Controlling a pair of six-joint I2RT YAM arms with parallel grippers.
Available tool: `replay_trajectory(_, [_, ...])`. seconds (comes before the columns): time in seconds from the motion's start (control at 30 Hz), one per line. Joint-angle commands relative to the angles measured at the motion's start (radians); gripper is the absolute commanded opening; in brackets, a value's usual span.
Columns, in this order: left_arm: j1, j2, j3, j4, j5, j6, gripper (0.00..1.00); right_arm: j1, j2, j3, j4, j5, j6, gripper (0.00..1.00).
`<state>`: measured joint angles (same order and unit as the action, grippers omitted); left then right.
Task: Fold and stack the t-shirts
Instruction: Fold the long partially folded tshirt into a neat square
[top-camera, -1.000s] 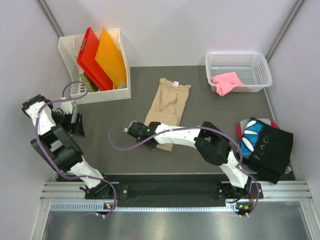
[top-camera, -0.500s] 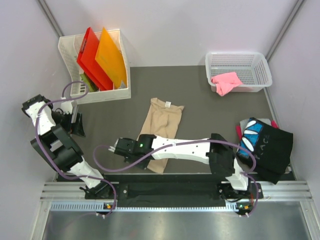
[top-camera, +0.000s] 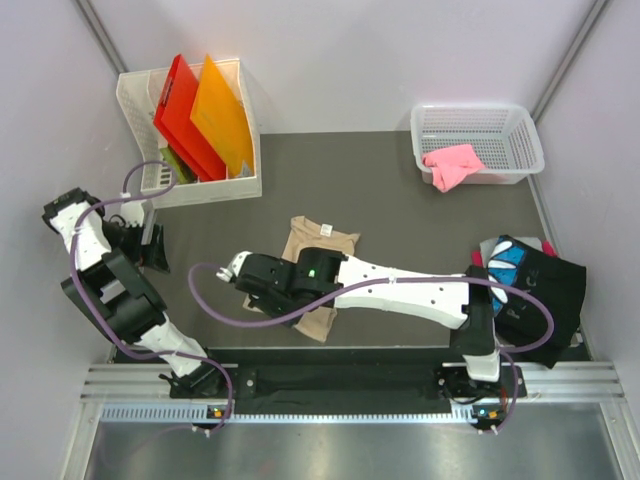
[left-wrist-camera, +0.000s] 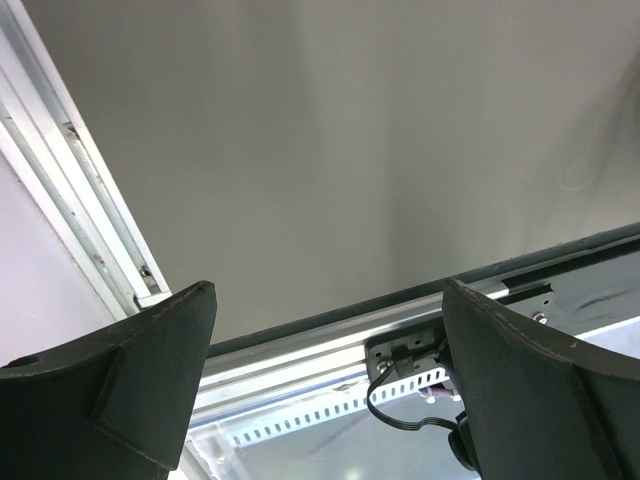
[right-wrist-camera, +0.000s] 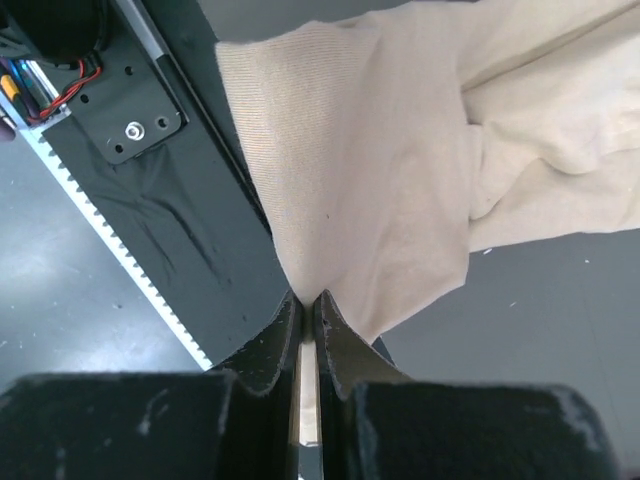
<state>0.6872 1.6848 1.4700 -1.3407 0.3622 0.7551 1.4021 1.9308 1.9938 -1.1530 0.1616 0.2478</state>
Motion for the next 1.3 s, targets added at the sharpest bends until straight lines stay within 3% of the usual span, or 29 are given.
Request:
replay_trajectory(0.0, [0.002, -0.016, 0.041, -0.166, 0.035, 0.013, 0.99, -0.057, -0.033, 0.057, 0.012, 0.047, -0.01, 0.0])
replay_trajectory(0.37, [0.0, -0.023, 0.006, -0.161, 0.024, 0.021, 0.99, -0.264, 0.025, 0.111, 0.107, 0.079, -0.076, 0.0])
replay_trajectory(0.7, [0.002, -0.014, 0.0, -0.163, 0.034, 0.024, 0.99, -0.376, 0.094, 0.122, 0.156, 0.09, -0.104, 0.0])
replay_trajectory(1.27, [0.0, -0.069, -0.103, -0.166, 0.0, 0.082, 0.99, -0.63, 0.31, 0.145, 0.294, 0.023, -0.151, 0.0])
